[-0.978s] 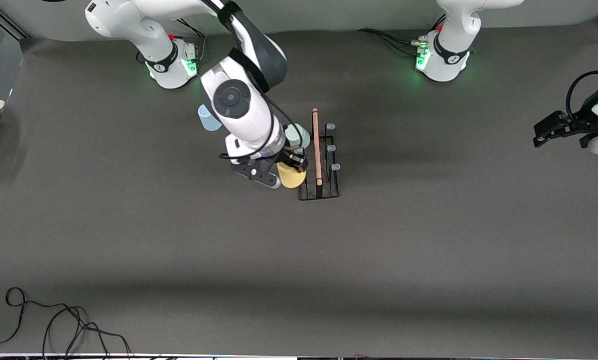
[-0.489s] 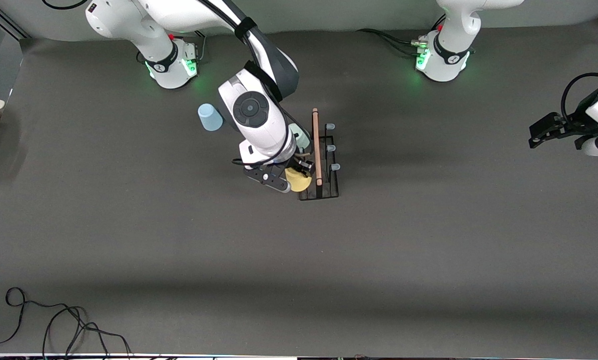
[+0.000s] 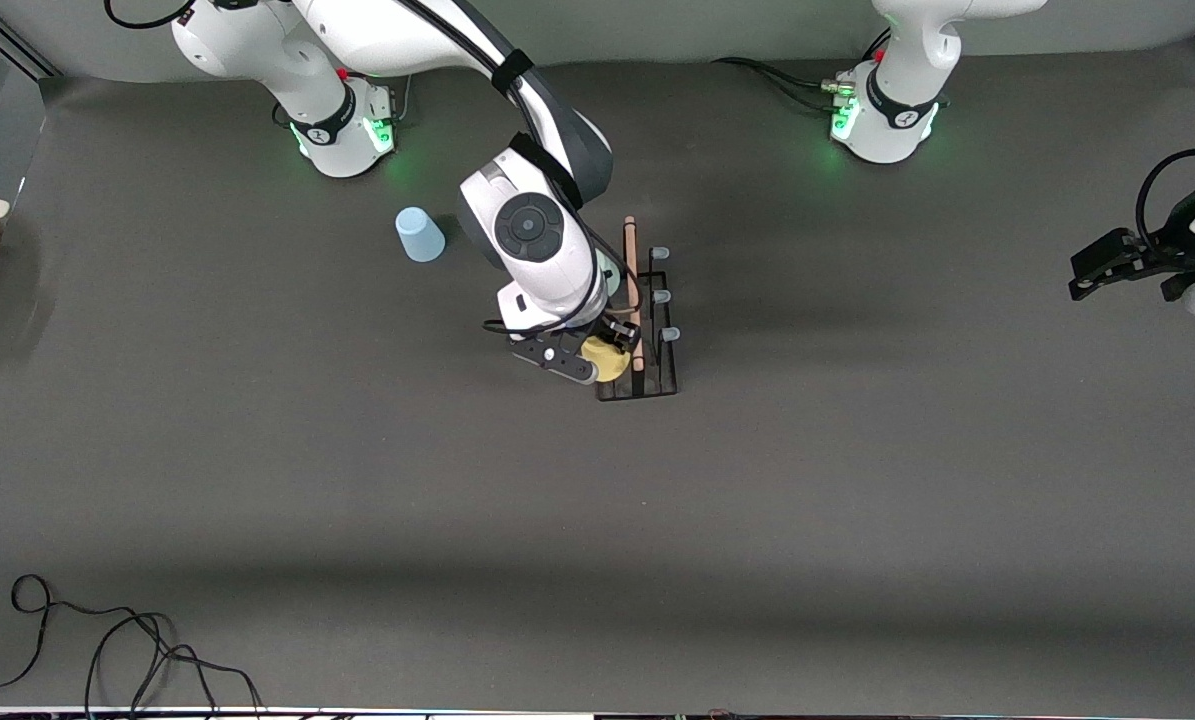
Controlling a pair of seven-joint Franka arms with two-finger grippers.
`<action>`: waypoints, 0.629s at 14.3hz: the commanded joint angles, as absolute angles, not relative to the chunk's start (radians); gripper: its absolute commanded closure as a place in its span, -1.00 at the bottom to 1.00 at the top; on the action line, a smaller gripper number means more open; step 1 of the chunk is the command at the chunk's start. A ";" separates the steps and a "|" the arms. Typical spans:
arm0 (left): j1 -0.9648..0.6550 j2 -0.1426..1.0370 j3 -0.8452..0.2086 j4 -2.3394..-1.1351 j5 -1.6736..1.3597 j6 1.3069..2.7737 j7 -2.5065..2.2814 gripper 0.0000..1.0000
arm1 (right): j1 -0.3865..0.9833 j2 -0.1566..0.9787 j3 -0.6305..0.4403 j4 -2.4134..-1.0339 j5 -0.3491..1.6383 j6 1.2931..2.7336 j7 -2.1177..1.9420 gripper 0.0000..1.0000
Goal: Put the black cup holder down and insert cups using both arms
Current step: 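Carry the yellow cup onto a rack peg and release it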
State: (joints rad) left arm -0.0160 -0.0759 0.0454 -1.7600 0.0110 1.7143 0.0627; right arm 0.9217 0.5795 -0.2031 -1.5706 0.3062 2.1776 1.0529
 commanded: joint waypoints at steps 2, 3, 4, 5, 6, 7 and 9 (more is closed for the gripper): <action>-0.017 -0.064 0.043 -1.724 0.003 1.655 0.025 -1.00 | 0.933 0.597 -0.221 -1.548 0.310 2.178 1.075 -0.88; -0.017 -0.064 0.041 -1.717 0.003 1.641 0.023 -1.00 | 0.933 0.595 -0.221 -1.548 0.310 2.174 1.074 -0.99; -0.020 -0.066 0.040 -1.715 0.003 1.637 0.018 -1.00 | 0.931 0.592 -0.222 -1.548 0.310 2.171 1.071 -0.99; -0.021 -0.066 0.037 -1.717 0.003 1.635 0.006 -1.00 | 0.927 0.581 -0.224 -1.548 0.310 2.160 1.065 -0.99; -0.020 -0.064 0.037 -1.720 0.005 1.635 -0.001 -1.00 | 0.917 0.569 -0.227 -1.545 0.308 2.126 1.055 -0.99; -0.011 -0.066 0.038 -1.720 0.006 1.634 0.020 -1.00 | 0.913 0.542 -0.247 -1.539 0.296 2.081 1.033 -0.99; -0.012 -0.064 0.041 -1.720 0.006 1.640 0.017 -1.00 | 0.913 0.473 -0.303 -1.537 0.281 1.961 0.945 -0.99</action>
